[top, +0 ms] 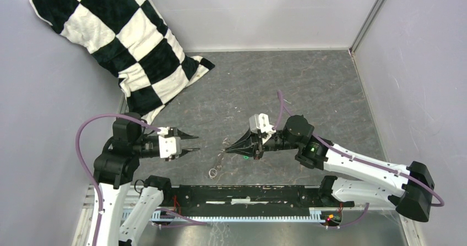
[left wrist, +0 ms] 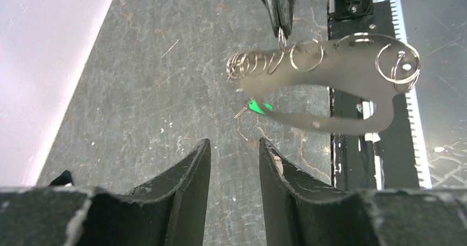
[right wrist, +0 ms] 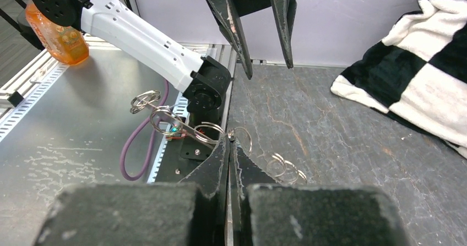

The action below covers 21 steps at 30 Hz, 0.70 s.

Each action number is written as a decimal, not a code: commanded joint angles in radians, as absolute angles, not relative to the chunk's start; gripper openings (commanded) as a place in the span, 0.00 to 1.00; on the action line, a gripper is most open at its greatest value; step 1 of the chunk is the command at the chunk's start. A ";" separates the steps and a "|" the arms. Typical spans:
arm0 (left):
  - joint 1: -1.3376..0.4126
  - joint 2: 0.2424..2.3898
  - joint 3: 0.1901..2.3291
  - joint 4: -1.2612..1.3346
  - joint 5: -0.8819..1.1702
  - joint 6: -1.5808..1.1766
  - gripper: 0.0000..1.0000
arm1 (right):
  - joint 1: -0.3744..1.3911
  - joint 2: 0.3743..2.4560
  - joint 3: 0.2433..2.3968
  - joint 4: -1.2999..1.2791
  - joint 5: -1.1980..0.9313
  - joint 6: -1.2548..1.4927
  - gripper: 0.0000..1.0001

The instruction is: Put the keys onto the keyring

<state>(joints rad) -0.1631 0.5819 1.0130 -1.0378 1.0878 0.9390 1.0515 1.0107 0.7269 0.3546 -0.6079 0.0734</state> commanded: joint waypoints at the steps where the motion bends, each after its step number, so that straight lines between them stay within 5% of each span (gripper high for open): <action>1: -0.160 0.596 1.029 -0.992 1.160 0.871 0.45 | 1.048 1.034 0.777 0.448 -0.647 0.077 0.01; 21: -0.160 0.569 0.926 -0.992 1.305 0.756 0.32 | 1.047 1.091 0.798 0.560 -0.667 0.143 0.00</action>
<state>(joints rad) -0.1631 0.5686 0.9524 -1.0149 1.2171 0.8349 1.0508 1.0824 0.7368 0.4702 -0.6525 0.1196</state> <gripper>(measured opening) 0.325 0.012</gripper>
